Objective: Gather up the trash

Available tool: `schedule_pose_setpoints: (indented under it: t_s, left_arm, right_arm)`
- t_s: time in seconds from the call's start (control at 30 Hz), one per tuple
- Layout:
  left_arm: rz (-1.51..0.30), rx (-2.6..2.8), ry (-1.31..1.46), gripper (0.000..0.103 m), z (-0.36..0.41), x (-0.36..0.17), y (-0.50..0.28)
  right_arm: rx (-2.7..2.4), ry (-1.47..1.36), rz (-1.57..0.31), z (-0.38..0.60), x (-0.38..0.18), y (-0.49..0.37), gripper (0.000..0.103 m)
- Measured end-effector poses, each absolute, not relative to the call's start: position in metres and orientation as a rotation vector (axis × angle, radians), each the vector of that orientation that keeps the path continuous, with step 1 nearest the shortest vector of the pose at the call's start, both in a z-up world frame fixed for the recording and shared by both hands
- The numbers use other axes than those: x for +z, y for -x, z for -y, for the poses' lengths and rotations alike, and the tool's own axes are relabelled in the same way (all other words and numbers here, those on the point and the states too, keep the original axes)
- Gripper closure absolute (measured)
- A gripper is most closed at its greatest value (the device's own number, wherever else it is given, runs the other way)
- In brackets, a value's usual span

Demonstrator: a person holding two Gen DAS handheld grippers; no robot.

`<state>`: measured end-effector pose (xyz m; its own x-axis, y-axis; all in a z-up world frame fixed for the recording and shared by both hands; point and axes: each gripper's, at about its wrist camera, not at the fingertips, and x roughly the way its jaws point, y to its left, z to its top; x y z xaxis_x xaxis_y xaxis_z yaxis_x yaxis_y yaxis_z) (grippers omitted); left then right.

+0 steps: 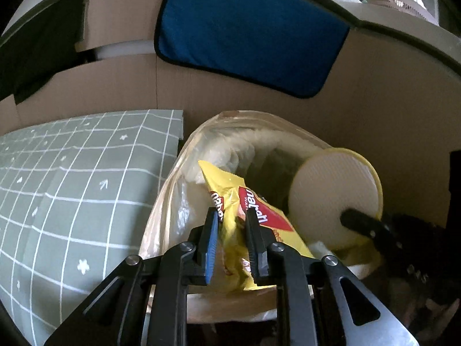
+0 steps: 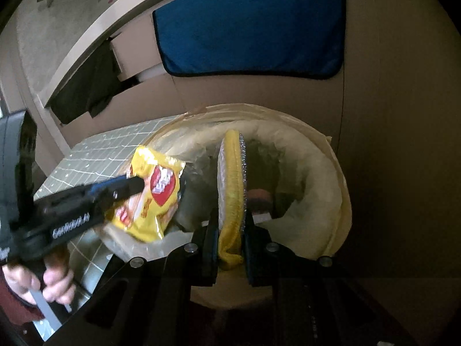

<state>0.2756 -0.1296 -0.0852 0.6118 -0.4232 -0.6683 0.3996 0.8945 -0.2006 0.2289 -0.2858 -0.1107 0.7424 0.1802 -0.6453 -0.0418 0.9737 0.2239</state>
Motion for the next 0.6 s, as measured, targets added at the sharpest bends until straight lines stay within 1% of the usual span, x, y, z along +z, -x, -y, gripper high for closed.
schedule_pose_setpoints:
  t_s: [0.07,0.13,0.17,0.2,0.23,0.27,0.3,0.37,0.43,0.47,0.53,0.6]
  left_arm:
    - [-0.774,-0.490,0.046,0.083,0.129,-0.082,-0.268]
    - [-0.770,-0.506,0.056,0.078,0.129,-0.079,-0.268]
    - [-0.770,-0.511,0.059,0.076,0.129,-0.079,-0.269]
    - [-0.769,-0.517,0.068,0.072,0.129,-0.077,-0.271]
    - [-0.766,-0.524,0.081,0.069,0.128,-0.075,-0.274]
    - [-0.761,-0.532,0.096,0.068,0.127,-0.073,-0.277]
    - [-0.755,-0.540,0.106,0.065,0.126,-0.070,-0.279]
    - [-0.734,-0.555,0.119,0.064,0.124,-0.066,-0.280]
    - [-0.721,-0.553,0.132,0.063,0.120,-0.063,-0.280]
    - [-0.722,-0.542,0.136,0.063,0.117,-0.062,-0.279]
    - [-0.719,-0.518,0.121,0.058,0.112,-0.061,-0.272]
    - [-0.693,-0.473,0.075,0.056,0.103,-0.057,-0.255]
  right_arm:
    - [0.117,-0.197,-0.722,0.287,-0.110,-0.230,0.088]
    - [0.112,-0.201,-0.709,0.289,-0.109,-0.226,0.088]
    - [0.108,-0.201,-0.698,0.289,-0.107,-0.222,0.086]
    - [0.102,-0.196,-0.685,0.289,-0.104,-0.220,0.083]
    - [0.095,-0.188,-0.674,0.288,-0.101,-0.219,0.071]
    - [0.087,-0.177,-0.657,0.287,-0.097,-0.217,0.059]
    - [0.080,-0.169,-0.644,0.287,-0.094,-0.214,0.056]
    - [0.068,-0.154,-0.628,0.286,-0.088,-0.212,0.050]
    - [0.061,-0.149,-0.625,0.285,-0.084,-0.211,0.046]
    - [0.062,-0.151,-0.626,0.285,-0.083,-0.210,0.046]
    - [0.059,-0.153,-0.627,0.283,-0.080,-0.206,0.046]
    - [0.042,-0.141,-0.611,0.279,-0.075,-0.198,0.046]
